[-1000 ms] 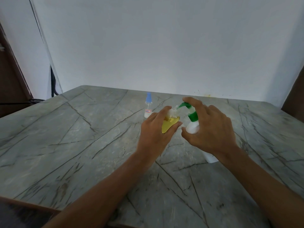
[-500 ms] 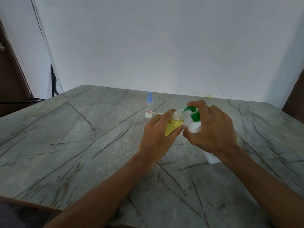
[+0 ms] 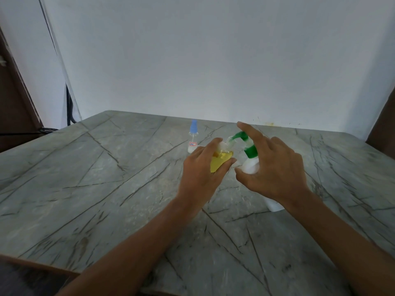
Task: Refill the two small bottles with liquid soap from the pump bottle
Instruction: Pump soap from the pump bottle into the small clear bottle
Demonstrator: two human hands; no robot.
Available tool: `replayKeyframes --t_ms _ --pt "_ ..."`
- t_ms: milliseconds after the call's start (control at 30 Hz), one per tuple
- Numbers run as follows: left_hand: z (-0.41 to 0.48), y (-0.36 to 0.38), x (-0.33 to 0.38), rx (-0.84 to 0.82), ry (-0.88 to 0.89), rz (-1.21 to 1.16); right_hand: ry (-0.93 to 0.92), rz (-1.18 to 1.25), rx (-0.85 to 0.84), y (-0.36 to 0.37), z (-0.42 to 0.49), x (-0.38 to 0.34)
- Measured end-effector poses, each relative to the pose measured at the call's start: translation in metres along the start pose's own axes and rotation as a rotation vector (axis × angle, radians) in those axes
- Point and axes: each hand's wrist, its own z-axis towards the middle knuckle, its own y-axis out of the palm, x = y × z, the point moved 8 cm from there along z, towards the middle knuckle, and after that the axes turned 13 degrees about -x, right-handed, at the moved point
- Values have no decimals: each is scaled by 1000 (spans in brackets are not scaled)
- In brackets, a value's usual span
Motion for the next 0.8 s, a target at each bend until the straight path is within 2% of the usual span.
replayKeyframes --t_ms 533,800 --pt "-1 2 -2 -11 -21 -11 -24 17 -34 4 7 -2" --pt "-1 11 -1 -61 -7 34 -34 74 36 1 4 2"
